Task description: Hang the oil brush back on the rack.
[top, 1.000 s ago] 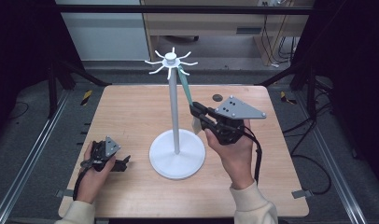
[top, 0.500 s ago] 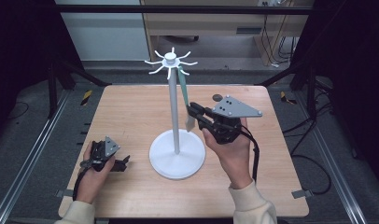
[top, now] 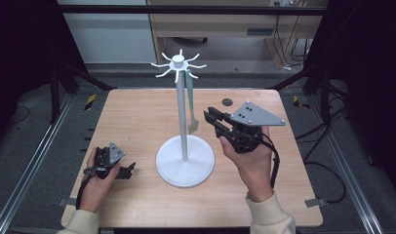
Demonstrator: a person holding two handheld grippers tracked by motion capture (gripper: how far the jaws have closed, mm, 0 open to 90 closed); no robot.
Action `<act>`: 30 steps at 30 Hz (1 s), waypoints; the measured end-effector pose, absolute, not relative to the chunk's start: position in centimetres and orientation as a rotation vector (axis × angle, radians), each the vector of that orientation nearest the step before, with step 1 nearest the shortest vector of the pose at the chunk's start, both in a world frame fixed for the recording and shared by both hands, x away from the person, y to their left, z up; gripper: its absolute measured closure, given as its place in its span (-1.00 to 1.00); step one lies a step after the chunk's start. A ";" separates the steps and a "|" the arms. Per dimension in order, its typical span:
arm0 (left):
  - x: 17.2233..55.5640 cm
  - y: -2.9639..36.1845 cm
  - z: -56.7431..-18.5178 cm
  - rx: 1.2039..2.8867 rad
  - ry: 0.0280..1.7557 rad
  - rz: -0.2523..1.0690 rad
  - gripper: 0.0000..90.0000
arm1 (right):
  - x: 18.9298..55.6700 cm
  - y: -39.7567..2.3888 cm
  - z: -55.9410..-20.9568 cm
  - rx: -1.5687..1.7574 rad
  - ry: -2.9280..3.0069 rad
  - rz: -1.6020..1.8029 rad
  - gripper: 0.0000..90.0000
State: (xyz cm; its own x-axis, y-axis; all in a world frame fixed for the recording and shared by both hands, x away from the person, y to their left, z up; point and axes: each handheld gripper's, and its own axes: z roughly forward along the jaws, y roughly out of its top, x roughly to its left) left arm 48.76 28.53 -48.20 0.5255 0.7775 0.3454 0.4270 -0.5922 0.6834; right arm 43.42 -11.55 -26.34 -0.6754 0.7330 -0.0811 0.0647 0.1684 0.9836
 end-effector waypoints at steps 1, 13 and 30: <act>48.8 28.5 -48.2 2.241 0.976 0.877 -0.93 | 43.3 -11.8 -26.2 0.757 1.886 1.543 0.75; 48.8 28.5 -48.2 2.244 0.974 0.876 -0.93 | 43.4 -14.0 -26.2 0.845 1.872 1.471 0.59; 48.7 28.5 -48.1 2.241 0.973 0.877 -0.93 | 44.9 -14.8 -27.2 0.994 1.843 1.224 -0.54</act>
